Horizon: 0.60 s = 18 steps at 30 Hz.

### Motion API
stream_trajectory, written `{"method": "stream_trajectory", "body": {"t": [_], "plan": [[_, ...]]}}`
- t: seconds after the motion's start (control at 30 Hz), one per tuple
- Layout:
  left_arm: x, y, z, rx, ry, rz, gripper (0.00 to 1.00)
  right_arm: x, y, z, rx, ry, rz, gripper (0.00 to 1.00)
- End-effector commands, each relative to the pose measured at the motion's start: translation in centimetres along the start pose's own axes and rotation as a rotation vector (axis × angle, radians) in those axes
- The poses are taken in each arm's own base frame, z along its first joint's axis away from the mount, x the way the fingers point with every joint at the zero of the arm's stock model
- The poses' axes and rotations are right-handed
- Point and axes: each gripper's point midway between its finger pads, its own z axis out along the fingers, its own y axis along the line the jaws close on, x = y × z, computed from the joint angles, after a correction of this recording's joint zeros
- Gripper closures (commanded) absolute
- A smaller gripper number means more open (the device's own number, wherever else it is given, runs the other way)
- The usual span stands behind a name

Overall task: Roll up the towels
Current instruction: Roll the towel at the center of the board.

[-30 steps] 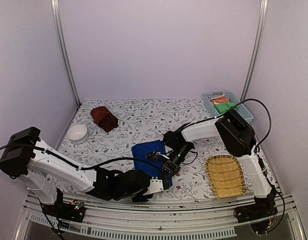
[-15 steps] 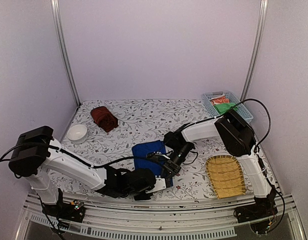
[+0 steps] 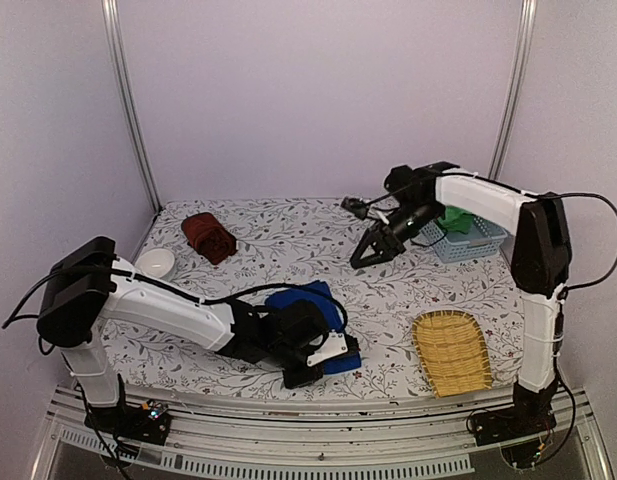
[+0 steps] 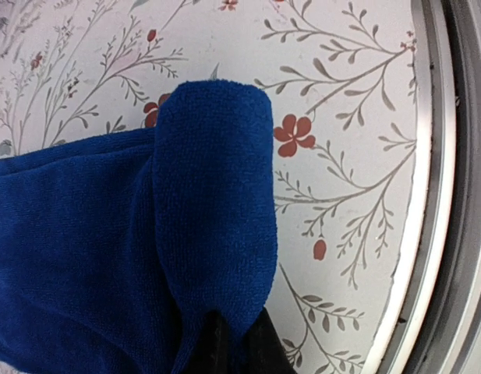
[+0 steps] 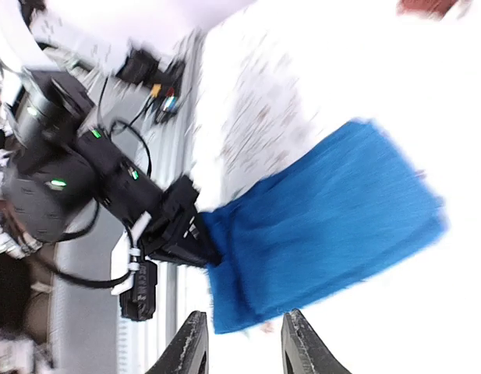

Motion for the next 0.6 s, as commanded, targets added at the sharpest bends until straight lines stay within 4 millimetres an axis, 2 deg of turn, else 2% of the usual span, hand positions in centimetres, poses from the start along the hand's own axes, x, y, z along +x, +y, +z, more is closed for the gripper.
{"method": "stream_trajectory", "body": {"t": [0.0, 0.07, 0.13, 0.23, 0.33, 0.47, 0.57], "plan": [[4.4, -4.8, 1.0, 0.384, 0.176, -0.199, 1.00, -5.0, 2.9, -10.6, 0.259, -0.166, -0.144, 0.65], [4.7, -5.1, 1.2, 0.475, 0.195, -0.282, 1.00, -5.8, 3.7, -12.6, 0.375, -0.199, -0.197, 0.65], [5.6, -5.6, 2.1, 0.565, 0.229, -0.370, 1.00, -6.1, 5.9, -13.9, 0.446, -0.250, -0.267, 0.66], [5.0, -6.0, 1.9, 0.697, 0.215, -0.469, 1.00, -4.8, 8.3, -13.4, 0.448, -0.277, -0.361, 0.67], [4.3, -5.6, 1.7, 0.754, 0.208, -0.538, 1.00, -1.8, 9.0, -10.1, 0.447, -0.204, -0.443, 0.71], [4.7, -4.6, 1.5, 0.796, 0.206, -0.638, 1.00, 3.9, 7.2, -3.3, 0.413, -0.006, -0.440, 0.77], [4.9, -4.0, 1.6, 0.802, 0.200, -0.683, 1.00, 6.6, 6.3, 0.6, 0.417, 0.095, -0.475, 0.78]]}}
